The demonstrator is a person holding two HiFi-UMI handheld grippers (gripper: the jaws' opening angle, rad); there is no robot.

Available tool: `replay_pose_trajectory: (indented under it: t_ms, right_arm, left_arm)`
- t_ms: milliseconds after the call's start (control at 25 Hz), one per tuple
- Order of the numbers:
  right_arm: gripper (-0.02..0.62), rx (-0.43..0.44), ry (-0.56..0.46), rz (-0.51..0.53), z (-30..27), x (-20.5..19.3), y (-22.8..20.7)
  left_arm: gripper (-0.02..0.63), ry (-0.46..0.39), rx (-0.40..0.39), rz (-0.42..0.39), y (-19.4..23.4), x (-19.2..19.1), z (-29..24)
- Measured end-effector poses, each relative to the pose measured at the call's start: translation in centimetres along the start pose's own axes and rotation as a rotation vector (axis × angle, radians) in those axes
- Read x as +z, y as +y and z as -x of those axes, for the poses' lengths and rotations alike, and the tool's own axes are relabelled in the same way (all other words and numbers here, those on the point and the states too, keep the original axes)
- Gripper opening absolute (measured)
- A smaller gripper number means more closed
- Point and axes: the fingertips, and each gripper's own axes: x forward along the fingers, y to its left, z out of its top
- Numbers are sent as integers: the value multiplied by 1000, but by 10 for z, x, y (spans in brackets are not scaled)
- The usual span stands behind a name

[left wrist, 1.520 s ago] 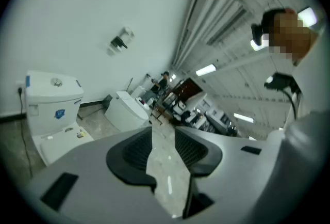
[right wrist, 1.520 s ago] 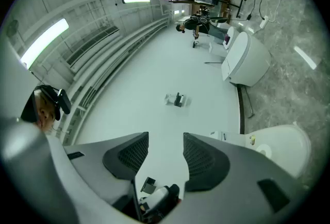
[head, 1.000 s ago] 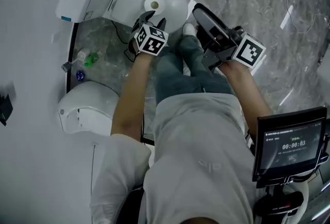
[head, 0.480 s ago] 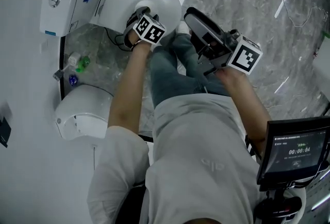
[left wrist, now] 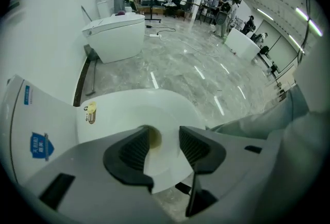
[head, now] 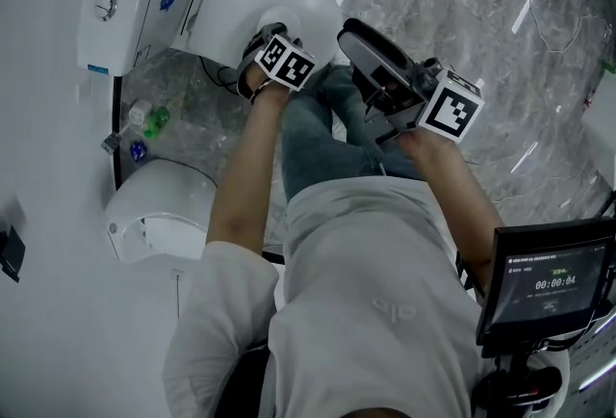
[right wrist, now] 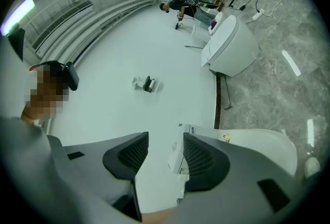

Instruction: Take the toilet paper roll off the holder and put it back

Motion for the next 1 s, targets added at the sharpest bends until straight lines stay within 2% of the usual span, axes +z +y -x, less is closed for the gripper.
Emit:
replay_pose_trajectory:
  t_ms: [120, 240, 360, 480, 760, 1000]
  right_arm:
    - [205, 5, 1, -2, -1, 0, 2]
    - [204, 11, -3, 3, -2, 2, 3]
    - [205, 4, 0, 9, -1, 2, 2]
    - [205, -9, 5, 13, 1, 1, 1]
    - [205, -28, 2, 16, 9, 1, -2]
    - [204, -45, 4, 10, 15, -1, -6]
  left_arm:
    - [186, -4, -28, 10, -9, 3, -1]
    - [186, 39, -41, -25, -19, 4, 3]
    - [196, 57, -49, -18, -26, 1, 1]
    - [212, 54, 15, -54, -21, -3, -7]
    - [212, 40, 155, -203, -11, 3, -25]
    - [212, 36, 224, -240, -6, 2, -30]
